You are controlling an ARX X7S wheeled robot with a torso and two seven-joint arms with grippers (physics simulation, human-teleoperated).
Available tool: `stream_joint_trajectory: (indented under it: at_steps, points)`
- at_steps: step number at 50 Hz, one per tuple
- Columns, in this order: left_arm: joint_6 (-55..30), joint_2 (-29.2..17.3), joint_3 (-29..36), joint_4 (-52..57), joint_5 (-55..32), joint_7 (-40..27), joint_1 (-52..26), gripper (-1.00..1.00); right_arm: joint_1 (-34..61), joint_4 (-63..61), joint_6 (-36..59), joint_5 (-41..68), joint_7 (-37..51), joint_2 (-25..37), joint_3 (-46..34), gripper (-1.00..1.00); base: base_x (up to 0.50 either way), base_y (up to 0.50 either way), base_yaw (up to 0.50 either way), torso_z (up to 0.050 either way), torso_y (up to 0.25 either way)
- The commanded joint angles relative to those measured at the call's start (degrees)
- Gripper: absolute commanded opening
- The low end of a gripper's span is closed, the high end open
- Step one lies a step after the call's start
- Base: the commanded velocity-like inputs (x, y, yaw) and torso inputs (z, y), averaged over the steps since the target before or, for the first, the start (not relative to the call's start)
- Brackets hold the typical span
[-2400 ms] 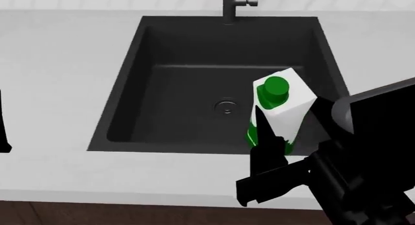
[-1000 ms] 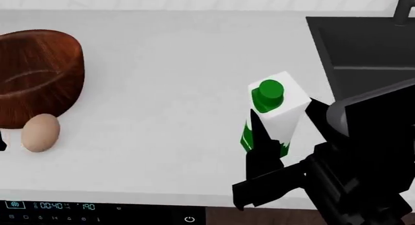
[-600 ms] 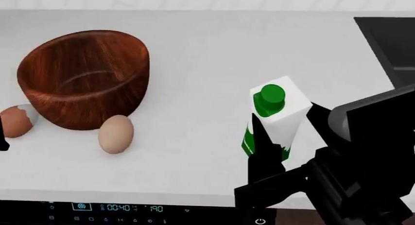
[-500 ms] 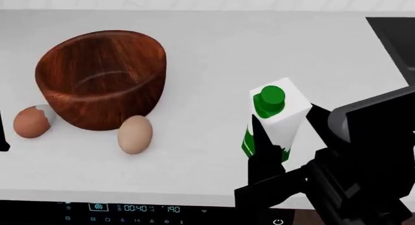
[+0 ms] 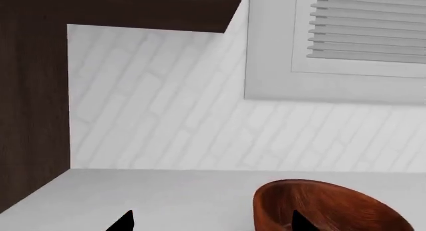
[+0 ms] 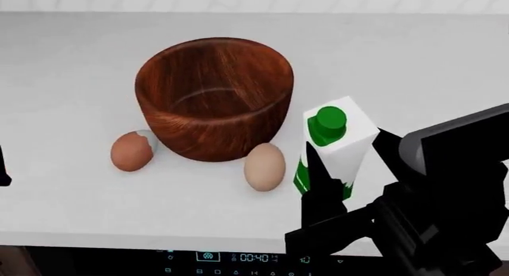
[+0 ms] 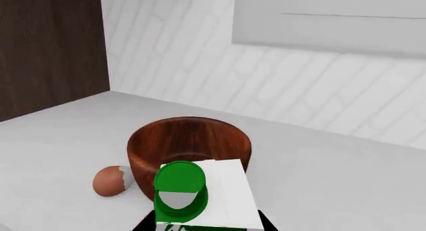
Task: Place the eggs and milk next to the bowl.
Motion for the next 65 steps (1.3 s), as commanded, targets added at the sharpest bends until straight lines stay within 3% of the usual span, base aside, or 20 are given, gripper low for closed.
stream_joint_trajectory:
  at_steps: [1, 49, 65]
  points:
    - [-0.4, 0.5, 0.9, -0.2, 0.0, 0.0, -1.3, 1.00, -0.5, -0.3, -0.4, -1.6, -0.6, 0.6, 1.3, -1.00, 0.00, 0.00, 0.00, 0.000, 0.000]
    - [-0.2, 0.2, 1.1, -0.3, 0.2, 0.3, -1.1, 1.00, -1.1, -0.5, -0.4, 0.8, 0.9, 2.0, 2.1, -1.00, 0.22, 0.00, 0.00, 0.000, 0.001]
    - [-1.0, -0.1, 1.6, -0.5, 0.1, 0.2, -2.2, 1.00, 5.0, 7.5, 2.4, -1.6, -6.6, 2.5, -1.3, -1.00, 0.00, 0.00, 0.00, 0.001, 0.001]
